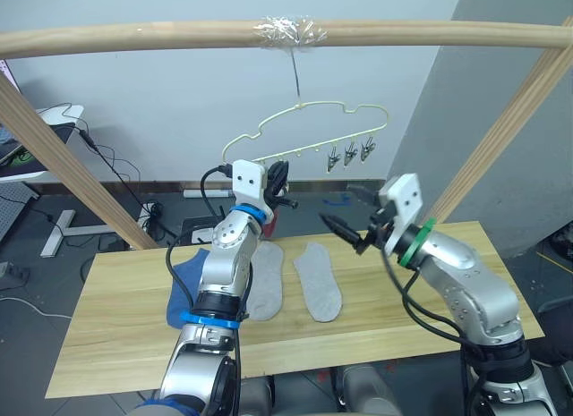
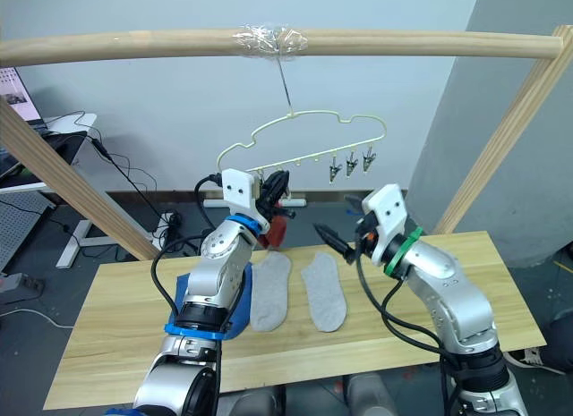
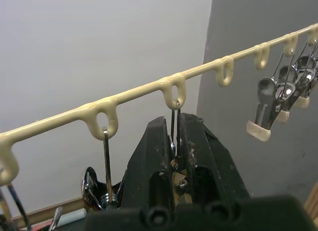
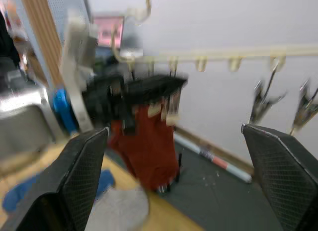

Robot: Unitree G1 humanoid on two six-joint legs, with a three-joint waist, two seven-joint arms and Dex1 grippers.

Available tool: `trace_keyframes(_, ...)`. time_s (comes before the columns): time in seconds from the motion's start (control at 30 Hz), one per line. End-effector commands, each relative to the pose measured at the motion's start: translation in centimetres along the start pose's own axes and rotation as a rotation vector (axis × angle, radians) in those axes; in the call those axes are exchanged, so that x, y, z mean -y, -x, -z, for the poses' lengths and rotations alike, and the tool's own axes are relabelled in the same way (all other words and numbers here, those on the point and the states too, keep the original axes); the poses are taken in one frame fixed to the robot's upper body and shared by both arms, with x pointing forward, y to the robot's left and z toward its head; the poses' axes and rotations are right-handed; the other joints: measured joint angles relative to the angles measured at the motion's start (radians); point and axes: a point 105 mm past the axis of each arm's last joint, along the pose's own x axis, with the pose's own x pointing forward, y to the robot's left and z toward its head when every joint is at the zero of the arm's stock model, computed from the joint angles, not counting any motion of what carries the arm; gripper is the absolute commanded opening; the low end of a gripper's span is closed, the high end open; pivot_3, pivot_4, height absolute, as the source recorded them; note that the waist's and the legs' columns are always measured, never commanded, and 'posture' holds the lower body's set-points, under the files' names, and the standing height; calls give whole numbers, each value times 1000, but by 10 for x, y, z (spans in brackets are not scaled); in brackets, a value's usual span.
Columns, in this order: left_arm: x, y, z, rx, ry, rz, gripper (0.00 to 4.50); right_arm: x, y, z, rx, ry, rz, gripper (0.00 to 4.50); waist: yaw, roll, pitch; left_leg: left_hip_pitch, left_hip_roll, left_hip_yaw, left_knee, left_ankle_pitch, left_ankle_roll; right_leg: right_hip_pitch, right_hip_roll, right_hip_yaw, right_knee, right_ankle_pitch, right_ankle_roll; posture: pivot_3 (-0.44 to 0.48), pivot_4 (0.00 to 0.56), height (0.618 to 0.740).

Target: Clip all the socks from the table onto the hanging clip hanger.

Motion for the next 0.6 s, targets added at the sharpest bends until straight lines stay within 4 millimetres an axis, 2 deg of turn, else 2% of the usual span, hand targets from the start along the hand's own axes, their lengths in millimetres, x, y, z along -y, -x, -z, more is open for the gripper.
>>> trace_keyframes(0.03, -4, 1, -12, 12, 29, 5, 4, -1, -10, 42, -155, 27, -7, 4500, 0, 0, 0, 0, 0, 0, 0, 0, 0, 0, 0, 0, 0, 0, 0, -91, 131, 740)
trace_keyframes(0.13, -11, 6, -15, -14, 79, 21, 4, -9, -24, 86, -291, 53, -72, 4500, -1, 0, 0, 1, 0, 0, 0, 0, 1, 0, 0, 0, 0, 1, 0, -80, 131, 740)
trace_keyframes(0.27, -18, 14, -18, -37, 84, 20, 4, -15, -40, 122, -386, 86, -101, 4500, -4, 0, 0, 1, 0, 0, 0, 0, 1, 0, 0, 0, 1, 1, -1, -51, 137, 740)
trace_keyframes(0.37, -23, 20, -18, -49, 73, 13, 4, -18, -48, 143, -449, 91, -102, 4500, -1, 0, 0, 1, 0, 0, 0, 1, 0, 0, 0, 0, 1, 1, -1, -27, 140, 740)
trace_keyframes(0.47, -26, 27, -19, -58, 71, 1, 4, -14, -47, 168, -549, 133, -84, 4500, 3, 0, 0, 1, 0, 0, 0, 1, 0, 0, 0, 0, 1, 2, -2, -9, 142, 740)
trace_keyframes(0.6, -25, 32, -19, -64, 76, -6, 4, -12, -42, 184, -599, 133, -88, 4500, 7, 0, 0, 2, 0, 0, 0, 1, 0, 1, 0, 0, 1, 4, -5, 14, 147, 740)
